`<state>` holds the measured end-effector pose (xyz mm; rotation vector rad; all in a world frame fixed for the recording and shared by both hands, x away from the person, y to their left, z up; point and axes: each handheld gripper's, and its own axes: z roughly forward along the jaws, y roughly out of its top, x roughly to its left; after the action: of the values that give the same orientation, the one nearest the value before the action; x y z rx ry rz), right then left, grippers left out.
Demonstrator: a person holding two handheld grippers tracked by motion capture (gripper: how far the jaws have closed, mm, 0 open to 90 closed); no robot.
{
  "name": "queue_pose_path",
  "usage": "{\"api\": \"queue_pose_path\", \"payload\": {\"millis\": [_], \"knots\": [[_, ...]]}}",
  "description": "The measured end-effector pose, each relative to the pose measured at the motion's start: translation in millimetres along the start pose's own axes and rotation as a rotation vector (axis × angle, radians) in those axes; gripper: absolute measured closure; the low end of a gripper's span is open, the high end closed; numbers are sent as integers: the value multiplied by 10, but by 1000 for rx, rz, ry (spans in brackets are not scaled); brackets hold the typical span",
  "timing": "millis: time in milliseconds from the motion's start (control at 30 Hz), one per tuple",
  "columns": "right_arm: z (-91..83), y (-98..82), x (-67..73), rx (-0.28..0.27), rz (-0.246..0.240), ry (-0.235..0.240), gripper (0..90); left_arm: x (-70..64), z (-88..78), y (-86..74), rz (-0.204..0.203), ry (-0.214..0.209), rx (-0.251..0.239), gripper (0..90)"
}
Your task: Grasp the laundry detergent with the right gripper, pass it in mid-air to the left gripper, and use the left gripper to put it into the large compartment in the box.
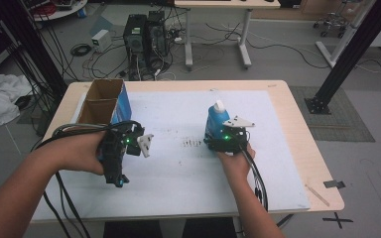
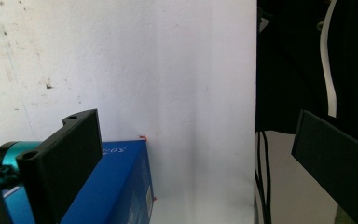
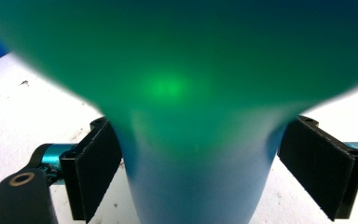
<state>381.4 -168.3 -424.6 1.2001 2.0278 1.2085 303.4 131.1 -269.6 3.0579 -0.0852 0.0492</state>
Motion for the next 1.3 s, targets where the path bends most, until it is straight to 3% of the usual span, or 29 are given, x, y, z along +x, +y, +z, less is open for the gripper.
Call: {"api": "queue_pose_path", "payload": {"millis": [533, 1300], "knots": [[24, 1, 44, -26, 2, -42, 252, 15, 31, 10, 3, -6, -1, 17], [26, 13, 97, -48, -12, -26, 379, 15, 51, 28, 6, -7, -2, 17]]}}
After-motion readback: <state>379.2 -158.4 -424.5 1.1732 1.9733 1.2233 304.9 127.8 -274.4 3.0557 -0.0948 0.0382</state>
